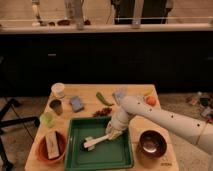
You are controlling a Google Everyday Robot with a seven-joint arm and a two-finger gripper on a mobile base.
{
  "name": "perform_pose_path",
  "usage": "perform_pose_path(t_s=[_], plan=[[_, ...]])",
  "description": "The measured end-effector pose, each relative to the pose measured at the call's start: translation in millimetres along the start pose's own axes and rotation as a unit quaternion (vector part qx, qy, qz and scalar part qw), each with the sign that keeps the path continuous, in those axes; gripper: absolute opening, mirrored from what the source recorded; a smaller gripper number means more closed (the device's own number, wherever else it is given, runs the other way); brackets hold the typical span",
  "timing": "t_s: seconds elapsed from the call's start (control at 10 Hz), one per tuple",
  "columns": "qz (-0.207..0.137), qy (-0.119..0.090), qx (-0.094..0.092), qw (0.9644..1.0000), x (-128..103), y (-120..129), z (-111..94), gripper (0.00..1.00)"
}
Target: Place brush in purple bowl
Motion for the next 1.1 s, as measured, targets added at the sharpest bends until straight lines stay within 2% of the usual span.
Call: perform_pose_path(t_s=[0.6, 0.9, 1.1], plan=[[-0.036, -0.006, 0.059, 0.9976, -24.2, -7.6, -59.2, 0.10], [-0.042, -0.010, 0.085, 0.9955, -25.8, -8.9, -77.7, 0.10], [-0.041, -0.021, 0.106, 0.9933, -22.4, -9.0, -94.9, 0.10]])
